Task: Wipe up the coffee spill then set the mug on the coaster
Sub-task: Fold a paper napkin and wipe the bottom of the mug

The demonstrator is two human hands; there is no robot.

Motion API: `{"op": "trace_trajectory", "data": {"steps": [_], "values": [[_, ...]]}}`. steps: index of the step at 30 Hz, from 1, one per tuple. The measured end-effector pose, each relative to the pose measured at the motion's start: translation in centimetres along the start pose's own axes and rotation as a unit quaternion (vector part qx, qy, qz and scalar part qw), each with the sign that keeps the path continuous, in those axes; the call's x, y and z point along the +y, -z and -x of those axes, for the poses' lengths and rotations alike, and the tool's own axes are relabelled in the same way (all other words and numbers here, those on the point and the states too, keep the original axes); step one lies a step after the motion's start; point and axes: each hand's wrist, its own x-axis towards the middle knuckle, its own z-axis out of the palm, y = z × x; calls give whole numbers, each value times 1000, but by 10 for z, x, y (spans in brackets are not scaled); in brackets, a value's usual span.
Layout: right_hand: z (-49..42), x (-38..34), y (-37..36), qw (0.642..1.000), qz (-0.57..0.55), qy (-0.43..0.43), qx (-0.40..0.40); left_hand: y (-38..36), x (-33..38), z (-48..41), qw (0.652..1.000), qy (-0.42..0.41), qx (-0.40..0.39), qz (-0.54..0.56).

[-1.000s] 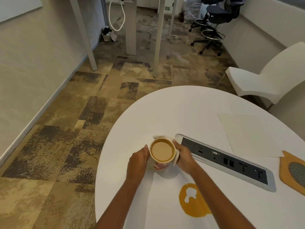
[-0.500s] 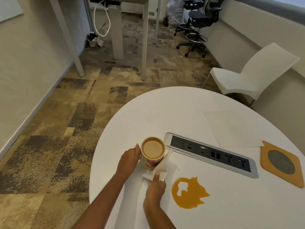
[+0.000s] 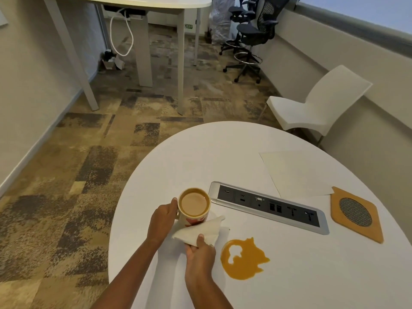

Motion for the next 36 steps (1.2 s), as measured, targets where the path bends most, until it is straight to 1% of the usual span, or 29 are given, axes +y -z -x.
{"op": "trace_trajectory", "data": {"steps": [6,11,17,21,26,30,36], "values": [[0,-26,28,999,-8,21,-29,-5,8,4,997,54,26,52],[-4,-51,43,996,-29,13,-78,-6,13,7,985,97,28,138],[-12,-73,54,995,-11,-5,-98,-5,14,9,974,122,35,186],[-11,-86,57,995,33,3,-95,-4,19,12,968,126,34,214],[-17,-88,60,996,24,-23,-79,-3,24,15,958,138,37,247],[-26,-88,62,996,45,-28,-69,3,32,14,956,135,33,259],[-25,-87,49,991,31,-43,-119,20,58,10,958,117,27,262]]}}
